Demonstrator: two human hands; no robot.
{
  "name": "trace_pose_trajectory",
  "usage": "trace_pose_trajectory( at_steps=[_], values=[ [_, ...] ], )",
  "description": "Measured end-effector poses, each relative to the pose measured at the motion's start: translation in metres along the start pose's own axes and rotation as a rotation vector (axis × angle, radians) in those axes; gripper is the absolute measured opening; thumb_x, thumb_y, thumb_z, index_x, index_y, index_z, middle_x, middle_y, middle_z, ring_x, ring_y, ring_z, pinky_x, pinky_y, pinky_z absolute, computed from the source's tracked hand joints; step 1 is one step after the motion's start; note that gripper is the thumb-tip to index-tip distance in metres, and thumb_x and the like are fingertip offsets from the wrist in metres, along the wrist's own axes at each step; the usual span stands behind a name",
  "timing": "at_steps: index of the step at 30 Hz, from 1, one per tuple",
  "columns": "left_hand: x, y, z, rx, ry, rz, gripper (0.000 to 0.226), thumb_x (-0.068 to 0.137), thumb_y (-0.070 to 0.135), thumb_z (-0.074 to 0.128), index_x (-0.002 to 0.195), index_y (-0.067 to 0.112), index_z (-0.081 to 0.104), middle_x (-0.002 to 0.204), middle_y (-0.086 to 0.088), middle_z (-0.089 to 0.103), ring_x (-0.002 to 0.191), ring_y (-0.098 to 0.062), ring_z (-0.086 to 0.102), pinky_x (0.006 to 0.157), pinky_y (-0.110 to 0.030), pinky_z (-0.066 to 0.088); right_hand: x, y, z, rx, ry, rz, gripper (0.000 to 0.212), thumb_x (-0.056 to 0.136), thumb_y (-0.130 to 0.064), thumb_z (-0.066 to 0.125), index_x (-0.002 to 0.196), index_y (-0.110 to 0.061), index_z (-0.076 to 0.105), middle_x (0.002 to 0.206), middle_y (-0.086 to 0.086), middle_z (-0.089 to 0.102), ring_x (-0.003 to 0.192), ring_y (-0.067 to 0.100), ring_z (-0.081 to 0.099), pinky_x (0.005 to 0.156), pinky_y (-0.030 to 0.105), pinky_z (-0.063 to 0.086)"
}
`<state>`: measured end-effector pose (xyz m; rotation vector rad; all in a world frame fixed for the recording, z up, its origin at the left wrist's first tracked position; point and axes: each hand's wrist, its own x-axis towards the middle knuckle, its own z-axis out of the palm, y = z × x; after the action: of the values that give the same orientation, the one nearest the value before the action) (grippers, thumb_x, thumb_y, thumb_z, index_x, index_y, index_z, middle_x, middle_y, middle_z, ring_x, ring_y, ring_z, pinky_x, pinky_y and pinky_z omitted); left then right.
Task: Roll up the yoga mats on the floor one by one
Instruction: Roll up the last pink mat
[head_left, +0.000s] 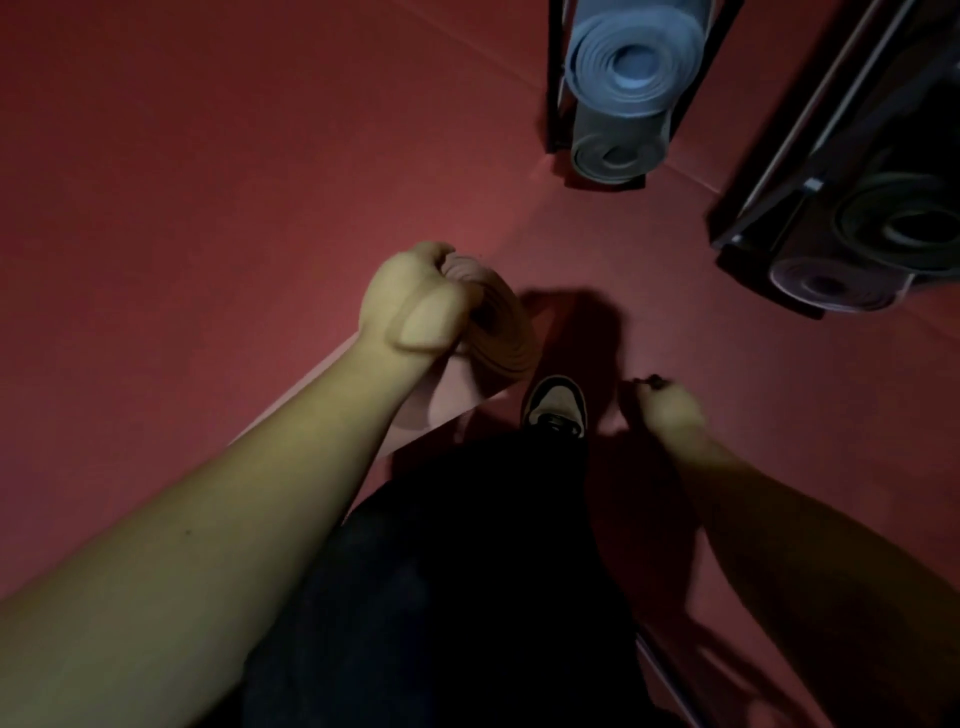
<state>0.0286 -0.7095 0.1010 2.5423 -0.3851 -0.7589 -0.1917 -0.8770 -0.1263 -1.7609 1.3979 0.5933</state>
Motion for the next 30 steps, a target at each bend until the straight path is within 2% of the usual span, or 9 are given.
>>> trace_pose_trajectory(
  at_steps=[2,4,6,10,15,18,23,27,30],
  values=[
    [-0.012,-0.005,-0.015,-0.006,0.028,0.011,0.046,0.079,0.026,0.070,0.123,0.014,0.067,0.108,-0.008,0.064,0.111,-0.029,0.055,0.075,-0.019,0.035,-0.028,-0.046,-0.009,0.106,0.009,-0.082,0.035,0.098,-0.026,0.051,0.120,0.001,0.060,0.117,0.021,0.063,0.107,0.035,0.060,0.076,0.033,0.042],
    [-0.028,-0.010,-0.038,-0.016,0.103,-0.007,0.053,0.072,0.025,0.078,0.124,0.023,0.067,0.110,-0.004,0.055,0.111,-0.025,0.053,0.084,-0.019,0.040,-0.059,-0.094,-0.018,0.189,0.011,-0.226,0.029,0.095,-0.025,0.054,0.115,-0.005,0.059,0.107,0.013,0.063,0.091,0.028,0.061,0.065,0.026,0.041],
    [-0.049,-0.017,-0.064,-0.045,0.152,-0.045,0.064,0.063,0.027,0.080,0.126,0.026,0.067,0.113,-0.004,0.052,0.107,-0.022,0.055,0.084,-0.021,0.042,-0.091,-0.137,-0.027,0.265,-0.039,-0.372,0.014,0.094,-0.018,0.055,0.104,-0.010,0.059,0.089,0.009,0.060,0.070,0.018,0.058,0.049,0.020,0.040],
    [-0.103,-0.040,-0.118,-0.103,0.235,-0.044,0.065,0.061,0.026,0.077,0.125,0.021,0.067,0.113,-0.004,0.055,0.102,-0.021,0.057,0.081,-0.021,0.041,-0.173,-0.222,-0.049,0.232,-0.109,-0.775,0.004,0.096,-0.016,0.058,0.099,-0.018,0.059,0.071,-0.003,0.059,0.050,-0.004,0.051,0.051,0.017,0.039],
    [-0.189,-0.086,-0.180,-0.174,0.371,-0.079,0.074,0.061,0.018,0.084,0.132,0.022,0.063,0.117,0.000,0.058,0.108,-0.017,0.058,0.087,-0.022,0.043,-0.292,-0.301,-0.053,0.035,-0.232,-1.135,0.010,0.094,-0.027,0.061,0.091,-0.036,0.061,0.072,-0.013,0.062,0.061,0.006,0.060,0.064,0.026,0.044],
    [-0.241,-0.113,-0.205,-0.233,0.454,-0.077,0.079,0.057,0.030,0.069,0.135,0.023,0.059,0.124,0.001,0.060,0.112,-0.015,0.058,0.089,-0.020,0.041,-0.357,-0.328,-0.041,-0.111,-0.236,-1.310,0.006,0.095,-0.027,0.061,0.098,-0.033,0.062,0.077,-0.011,0.060,0.063,0.009,0.058,0.062,0.025,0.044],
    [-0.303,-0.151,-0.229,-0.467,0.587,-0.101,0.077,0.059,0.025,0.068,0.135,0.026,0.058,0.119,0.003,0.065,0.108,-0.012,0.061,0.091,-0.023,0.046,-0.447,-0.350,-0.002,-0.289,-0.227,-1.518,0.011,0.093,-0.028,0.064,0.102,-0.030,0.070,0.079,-0.014,0.061,0.072,0.009,0.059,0.070,0.029,0.045],
    [-0.325,-0.169,-0.220,-0.592,0.603,-0.068,0.078,0.073,0.007,0.074,0.144,0.025,0.048,0.118,0.004,0.059,0.100,-0.012,0.060,0.081,-0.019,0.045,-0.493,-0.349,0.029,-0.425,-0.281,-1.607,0.015,0.093,-0.022,0.064,0.104,-0.027,0.073,0.070,-0.024,0.060,0.065,-0.012,0.055,0.062,0.007,0.036],
    [-0.329,-0.180,-0.216,-0.628,0.644,-0.067,0.093,0.064,0.021,0.069,0.150,0.027,0.036,0.139,0.006,0.051,0.113,-0.018,0.059,0.096,-0.033,0.049,-0.511,-0.345,0.043,-0.513,-0.356,-1.618,0.015,0.093,-0.027,0.063,0.101,-0.034,0.073,0.091,-0.024,0.069,0.090,-0.003,0.063,0.087,0.021,0.047]
  ],
)
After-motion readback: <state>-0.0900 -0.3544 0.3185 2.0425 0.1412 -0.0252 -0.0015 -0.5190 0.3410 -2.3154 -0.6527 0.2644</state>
